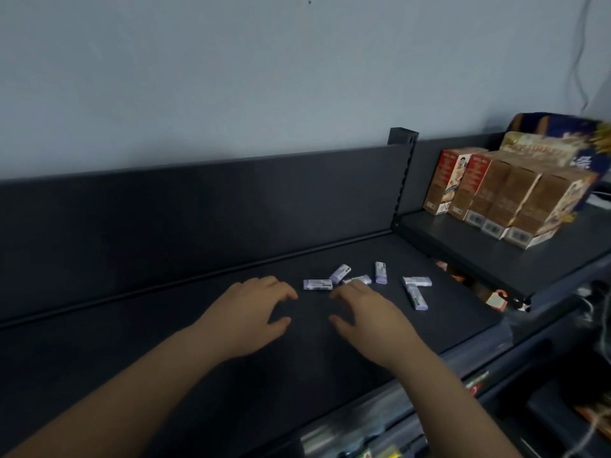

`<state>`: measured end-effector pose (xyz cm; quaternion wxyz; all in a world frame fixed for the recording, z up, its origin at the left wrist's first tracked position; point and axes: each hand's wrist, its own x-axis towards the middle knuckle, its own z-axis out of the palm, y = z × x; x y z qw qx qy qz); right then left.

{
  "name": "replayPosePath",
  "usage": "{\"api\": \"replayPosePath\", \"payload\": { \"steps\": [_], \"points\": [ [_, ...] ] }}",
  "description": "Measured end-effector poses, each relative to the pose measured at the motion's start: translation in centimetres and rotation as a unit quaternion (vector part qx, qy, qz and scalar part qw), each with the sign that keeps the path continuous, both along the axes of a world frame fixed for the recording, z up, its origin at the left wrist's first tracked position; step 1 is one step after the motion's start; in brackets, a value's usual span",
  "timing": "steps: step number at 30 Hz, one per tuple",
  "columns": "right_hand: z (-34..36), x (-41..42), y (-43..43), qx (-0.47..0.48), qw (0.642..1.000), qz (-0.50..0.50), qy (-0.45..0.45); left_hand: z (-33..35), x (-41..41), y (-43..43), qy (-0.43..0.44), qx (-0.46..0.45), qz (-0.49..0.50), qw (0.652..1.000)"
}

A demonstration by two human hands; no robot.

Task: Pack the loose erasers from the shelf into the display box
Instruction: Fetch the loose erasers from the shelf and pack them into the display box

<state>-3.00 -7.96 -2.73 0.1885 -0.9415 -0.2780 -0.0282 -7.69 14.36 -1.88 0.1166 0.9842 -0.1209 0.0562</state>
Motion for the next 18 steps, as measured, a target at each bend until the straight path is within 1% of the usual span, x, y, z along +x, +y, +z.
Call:
{"api": "replayPosePath", "payload": {
  "steps": [2, 5, 10, 14, 16, 18],
  "points": [
    [-0.1, 2.2, -1.4, -0.008, 1.000, -0.002, 0.006, -0.5, 1.9, -1.4, 0.005, -0.009, 0.017, 1.000],
    [-0.6, 5.3, -3.2, -0.046, 0.999, 0.003, 0.016, -1.3, 4.6, -3.5, 0.011, -0.012, 0.052, 0.999],
    [-1.3, 9.5, -4.6, -0.111, 0.992, 0.052, 0.029, -3.0, 7.7, -6.0, 0.001, 0.002, 0.128, 0.992],
    [-1.7, 11.6, -5.0, -0.129, 0.988, 0.088, 0.014, -4.2, 8.7, -7.2, 0.021, 0.027, 0.166, 0.986],
    [-1.5, 12.0, -5.0, -0.133, 0.986, 0.098, 0.024, -4.2, 8.8, -7.3, 0.023, 0.037, 0.171, 0.984],
    [-1.3, 12.1, -5.0, -0.134, 0.984, 0.109, 0.034, -3.7, 8.6, -7.3, 0.047, 0.035, 0.183, 0.981]
  ]
}}
